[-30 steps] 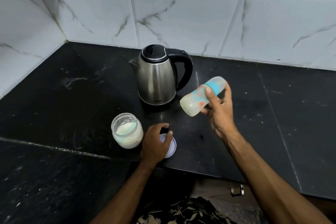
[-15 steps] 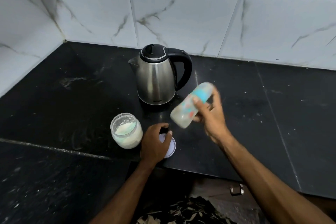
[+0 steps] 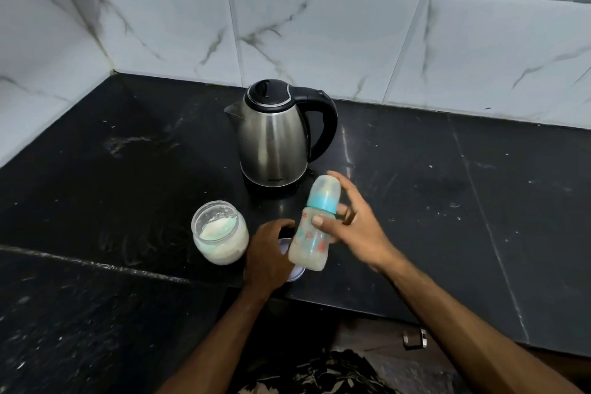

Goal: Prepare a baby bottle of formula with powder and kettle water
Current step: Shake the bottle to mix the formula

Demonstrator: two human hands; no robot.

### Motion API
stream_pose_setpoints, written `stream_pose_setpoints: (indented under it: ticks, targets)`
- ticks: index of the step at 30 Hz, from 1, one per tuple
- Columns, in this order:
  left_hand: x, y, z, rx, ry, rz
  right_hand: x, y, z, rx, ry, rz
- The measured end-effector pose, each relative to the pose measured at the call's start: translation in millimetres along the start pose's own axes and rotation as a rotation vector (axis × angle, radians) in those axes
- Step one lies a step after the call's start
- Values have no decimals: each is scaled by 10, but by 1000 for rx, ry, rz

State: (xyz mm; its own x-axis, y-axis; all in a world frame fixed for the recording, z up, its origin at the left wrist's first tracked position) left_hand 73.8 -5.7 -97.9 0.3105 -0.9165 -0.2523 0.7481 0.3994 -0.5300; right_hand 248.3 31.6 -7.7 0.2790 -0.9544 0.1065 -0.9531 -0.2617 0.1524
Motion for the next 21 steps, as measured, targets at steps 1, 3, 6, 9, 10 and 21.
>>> stream_pose_setpoints:
  ticks: [1,3,6,9,10,21]
  targets:
    - [1,-1,3,-2,-4,12,-23,-18,-27,14,-27,12]
    - [18,-18,34,-8,16,84,-120,-105,-163,-96,-75,179]
    - [50,-9,81,-1,17,102,-241,-217,-331,-313,-117,407]
    - [24,-15,48,-7,20,108,-132,-106,-212,-240,-61,313]
    - [5,-9,15,-8,19,67,-59,-34,-135,-157,-25,202]
    - [38,-5,32,-9,18,106,-144,-78,-264,-287,-83,349]
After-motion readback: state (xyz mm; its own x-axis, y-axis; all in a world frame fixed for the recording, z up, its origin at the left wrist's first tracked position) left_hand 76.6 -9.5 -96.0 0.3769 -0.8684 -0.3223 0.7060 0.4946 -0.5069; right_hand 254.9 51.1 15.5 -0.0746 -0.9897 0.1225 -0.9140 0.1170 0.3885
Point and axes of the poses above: each hand's wrist, its own x-axis away from the middle knuckle, its own y-axis out of the palm, z = x × y, the point moved 2 cm from there along -x, towards the middle knuckle, and after that the axes turned 8 degrees about z, right-handed, at the moved point
